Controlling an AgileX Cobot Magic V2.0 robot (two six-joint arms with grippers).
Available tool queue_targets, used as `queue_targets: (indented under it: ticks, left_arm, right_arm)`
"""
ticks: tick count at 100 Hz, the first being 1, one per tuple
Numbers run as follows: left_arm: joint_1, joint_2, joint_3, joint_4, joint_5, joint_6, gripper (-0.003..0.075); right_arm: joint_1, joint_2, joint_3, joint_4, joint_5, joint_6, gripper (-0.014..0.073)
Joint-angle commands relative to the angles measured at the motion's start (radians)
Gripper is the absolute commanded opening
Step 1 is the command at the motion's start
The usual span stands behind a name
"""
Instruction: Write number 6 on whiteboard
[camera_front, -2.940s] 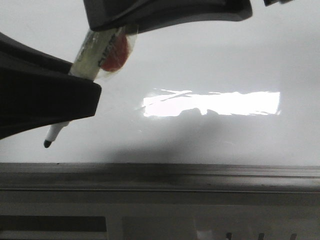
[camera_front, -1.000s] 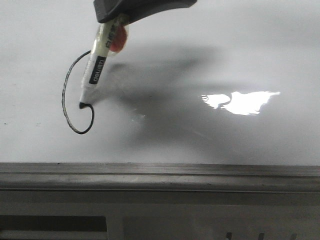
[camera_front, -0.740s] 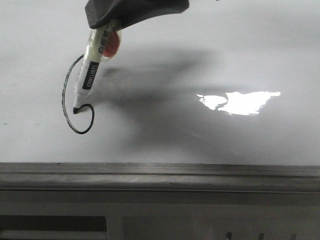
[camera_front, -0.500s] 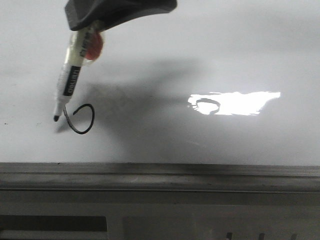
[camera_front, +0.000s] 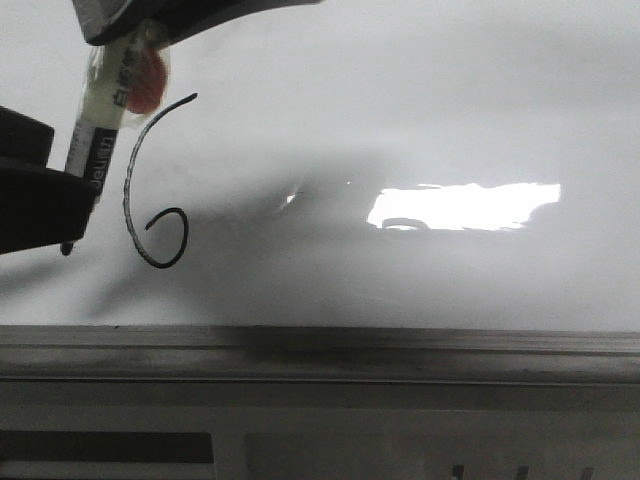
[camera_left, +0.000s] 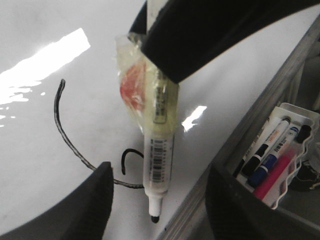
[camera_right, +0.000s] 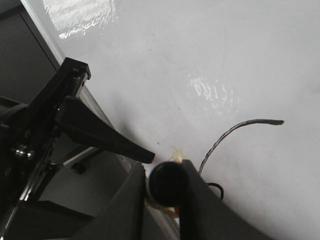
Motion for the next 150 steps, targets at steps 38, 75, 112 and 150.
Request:
queue_targets:
  ticks: [38, 75, 112, 150]
  left_arm:
    - [0.002, 0.074, -0.032, -0.082, -0.146, -0.001, -0.0020]
    - [0.002, 0.074, -0.032, -0.082, -0.146, -0.003, -0.0020]
    - [0.004, 0.068, -0.047, -0.457, 0.003, -0.021, -0.0020]
    - [0.165, 0.068, -0.181, -0.628, 0.290, -0.021, -0.0020]
  right_arm:
    - [0.010, -0.036, -0.033, 0.009, -0.005, -0.013, -0.0064]
    - [0.018, -0.036, -0.033, -0.011, -0.005, -0.013, -0.0008]
    - [-0.044, -0.049, -0.033, -0.019, -0.063, -0.013, 0.0414]
    - [-0.044, -0.062, -0.033, -0.019, -0.054, -0.013, 0.0403]
